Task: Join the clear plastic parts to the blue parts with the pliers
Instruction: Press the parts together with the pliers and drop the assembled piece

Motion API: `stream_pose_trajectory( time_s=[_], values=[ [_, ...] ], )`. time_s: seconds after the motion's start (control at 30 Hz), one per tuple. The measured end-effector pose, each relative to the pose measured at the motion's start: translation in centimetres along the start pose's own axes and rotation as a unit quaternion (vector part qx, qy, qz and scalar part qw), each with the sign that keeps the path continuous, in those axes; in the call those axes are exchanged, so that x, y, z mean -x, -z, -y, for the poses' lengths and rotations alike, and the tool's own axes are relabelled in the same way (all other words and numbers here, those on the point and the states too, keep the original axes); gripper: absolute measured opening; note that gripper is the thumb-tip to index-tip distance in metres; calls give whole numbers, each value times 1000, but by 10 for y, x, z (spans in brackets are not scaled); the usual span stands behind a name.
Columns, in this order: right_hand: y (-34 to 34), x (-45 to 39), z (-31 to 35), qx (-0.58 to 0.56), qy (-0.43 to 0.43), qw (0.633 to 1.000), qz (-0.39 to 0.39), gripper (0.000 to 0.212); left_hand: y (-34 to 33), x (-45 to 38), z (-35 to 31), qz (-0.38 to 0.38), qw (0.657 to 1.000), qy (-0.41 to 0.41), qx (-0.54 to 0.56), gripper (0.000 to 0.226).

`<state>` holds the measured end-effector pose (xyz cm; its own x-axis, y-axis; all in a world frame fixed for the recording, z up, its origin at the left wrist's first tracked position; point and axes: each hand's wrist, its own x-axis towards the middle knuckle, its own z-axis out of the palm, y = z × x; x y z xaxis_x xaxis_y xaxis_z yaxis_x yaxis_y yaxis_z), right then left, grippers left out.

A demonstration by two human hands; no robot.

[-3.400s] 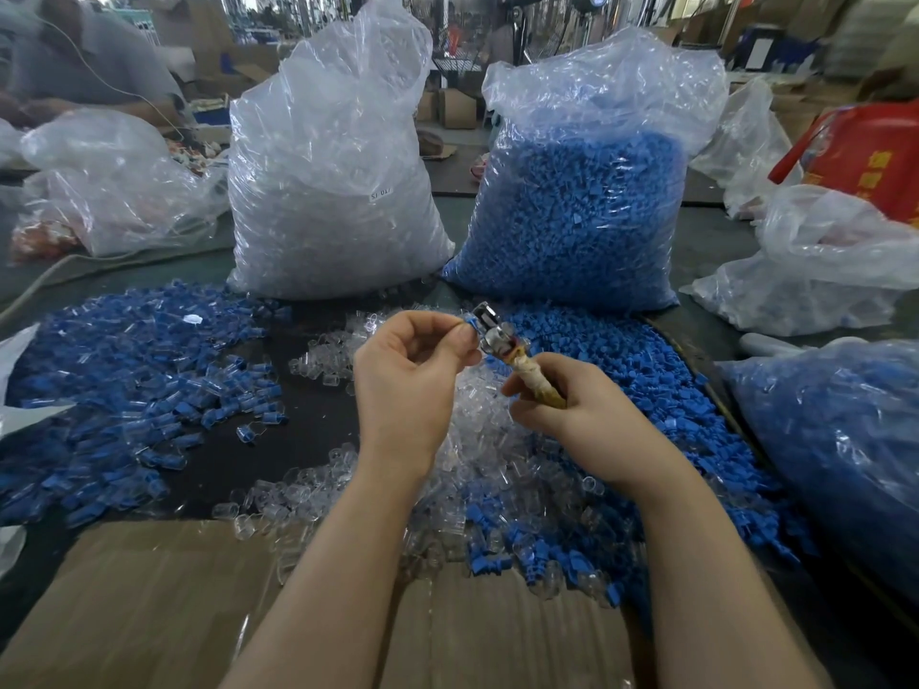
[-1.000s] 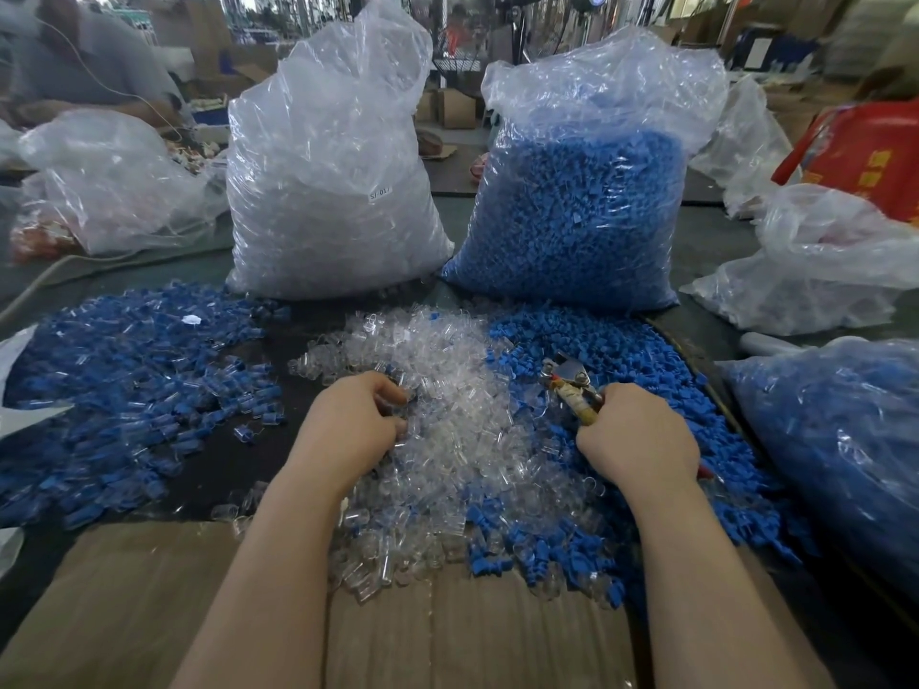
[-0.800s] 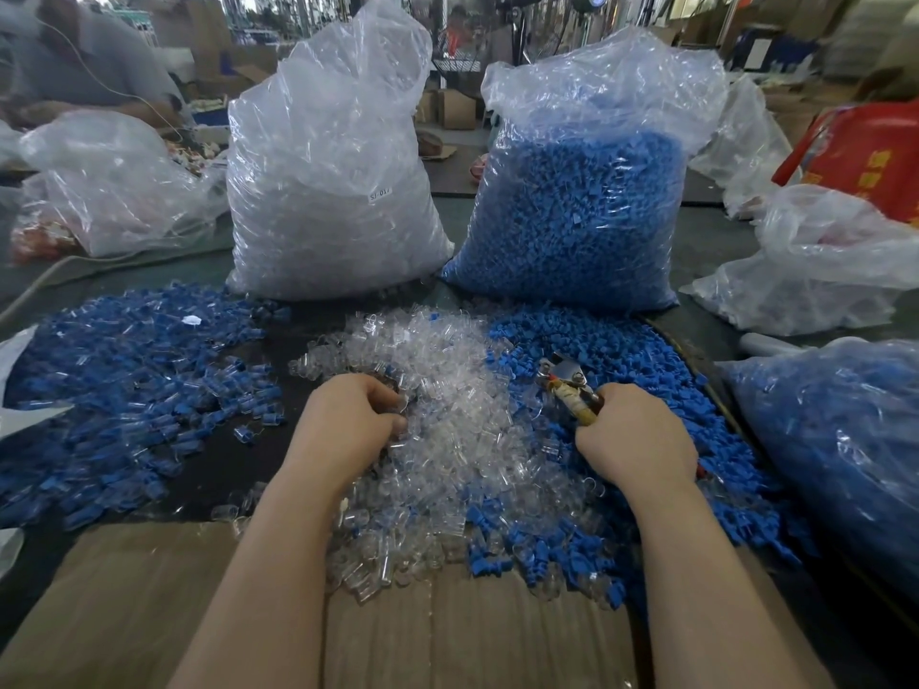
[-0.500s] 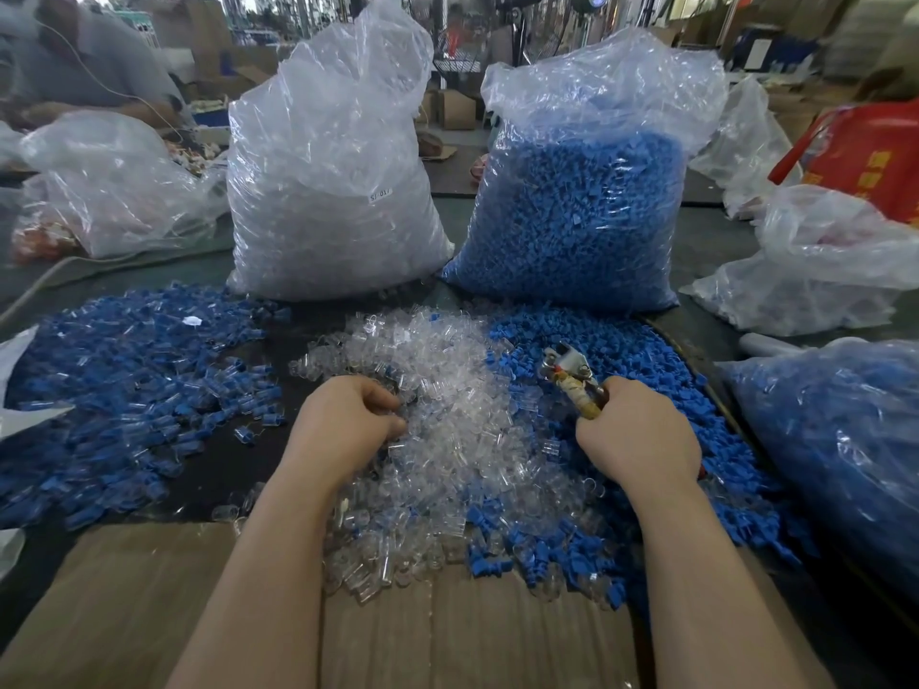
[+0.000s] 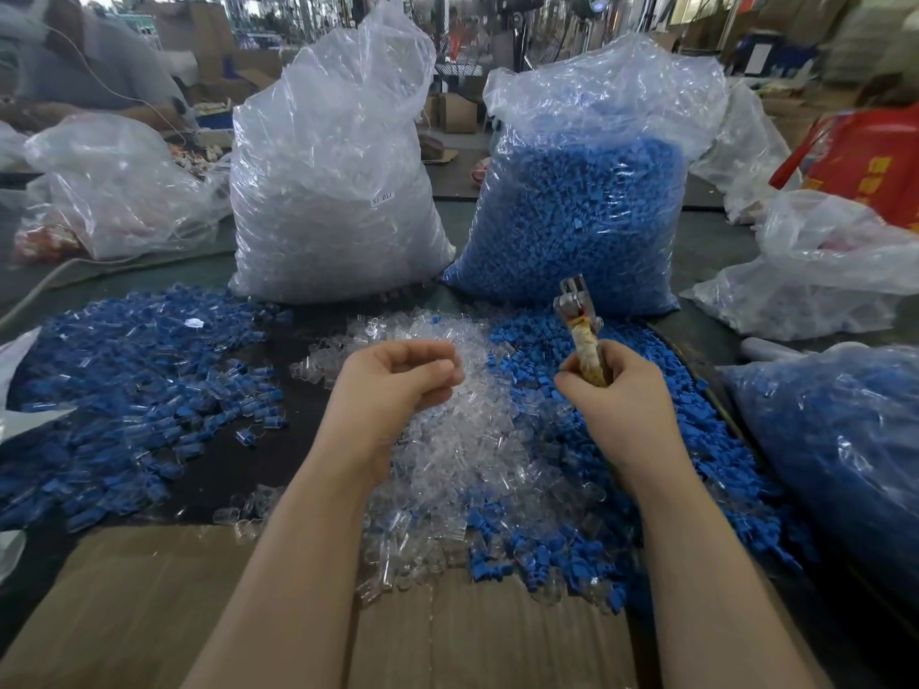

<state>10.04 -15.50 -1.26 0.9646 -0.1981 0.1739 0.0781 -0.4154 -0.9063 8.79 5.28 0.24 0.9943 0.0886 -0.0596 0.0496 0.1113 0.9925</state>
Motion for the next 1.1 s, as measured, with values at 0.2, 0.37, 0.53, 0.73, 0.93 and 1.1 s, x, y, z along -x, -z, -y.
stream_pose_trajectory(
  time_s=[0.2,0.37,0.53,0.73,0.93,1.1],
  values=[
    [-8,6,9,-71,45,996,12,16,-18,6,1,13,999,1,45,12],
    [-14,9,16,-62,79,995,22,16,-28,9,-3,-5,997,-13,70,15],
    [-19,12,20,-73,92,993,17,14,-30,11,-5,-18,997,-30,63,14],
    [-22,13,23,-77,100,992,19,13,-31,9,-6,-47,994,-37,90,11],
    [-23,14,26,-74,123,989,22,13,-32,9,-1,-114,989,-96,4,10],
    [-27,15,25,-48,118,992,26,17,-34,9,0,-126,987,-100,3,9]
  ],
)
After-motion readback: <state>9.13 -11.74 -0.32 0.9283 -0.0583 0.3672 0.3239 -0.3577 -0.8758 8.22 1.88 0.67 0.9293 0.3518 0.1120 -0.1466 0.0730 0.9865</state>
